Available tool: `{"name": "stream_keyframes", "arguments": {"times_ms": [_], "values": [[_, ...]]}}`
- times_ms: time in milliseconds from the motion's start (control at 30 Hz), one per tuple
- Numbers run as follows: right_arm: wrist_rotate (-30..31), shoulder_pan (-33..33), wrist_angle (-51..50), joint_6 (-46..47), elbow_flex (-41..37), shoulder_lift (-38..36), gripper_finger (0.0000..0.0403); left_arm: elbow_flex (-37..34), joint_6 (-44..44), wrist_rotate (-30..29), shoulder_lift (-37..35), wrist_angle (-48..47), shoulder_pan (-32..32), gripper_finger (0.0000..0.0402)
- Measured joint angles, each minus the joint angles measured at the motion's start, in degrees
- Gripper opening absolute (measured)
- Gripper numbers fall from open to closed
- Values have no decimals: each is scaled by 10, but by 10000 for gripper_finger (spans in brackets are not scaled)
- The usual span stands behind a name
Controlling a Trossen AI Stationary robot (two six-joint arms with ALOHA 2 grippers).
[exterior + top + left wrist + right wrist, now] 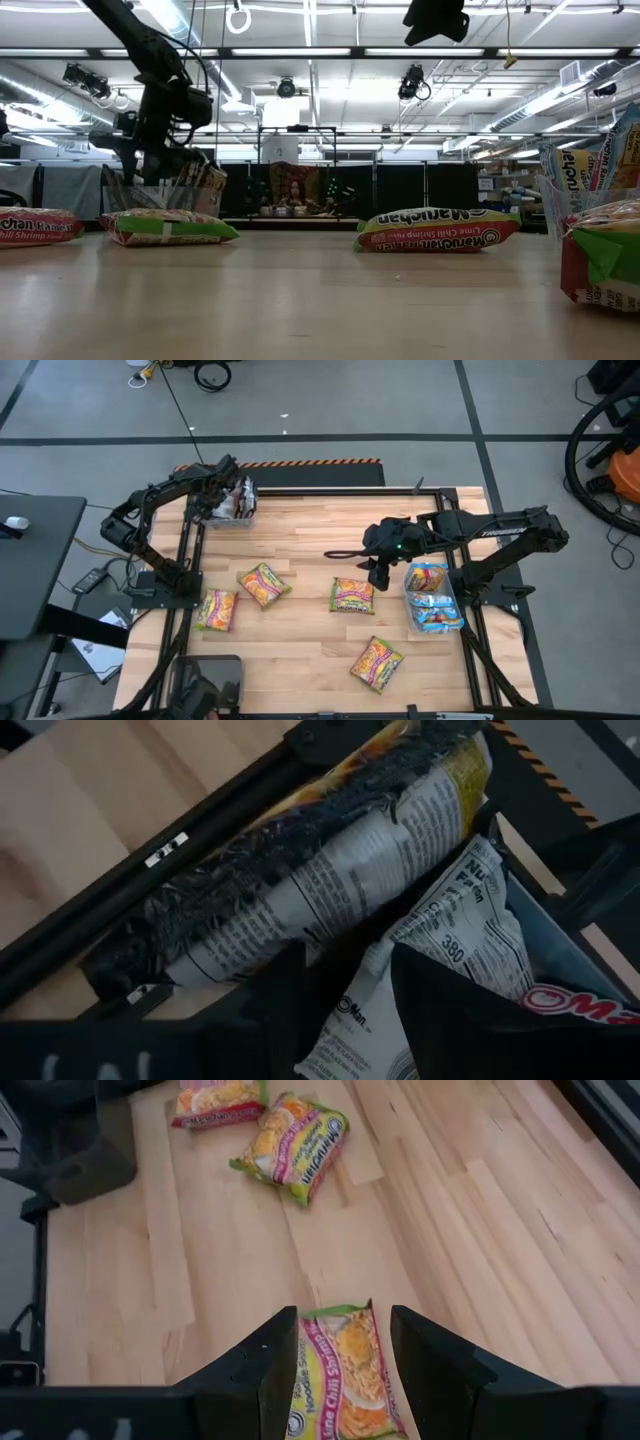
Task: Sort Maruchan noodles
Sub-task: Adjust the black noodle pack in the top transparent bin
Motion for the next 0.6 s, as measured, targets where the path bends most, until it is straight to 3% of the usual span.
{"name": "stream_keyframes", "arguments": {"times_ms": [300, 433, 600], "values": [[-2, -4, 9, -16, 0, 0, 168, 0, 30, 30, 0, 19, 14, 142], [-2, -6, 9, -19, 0, 0, 168, -11, 29, 37, 0, 15, 14, 99], [-2, -5, 9, -21, 0, 0, 168, -27, 29, 57, -1, 26, 14, 17]]}}
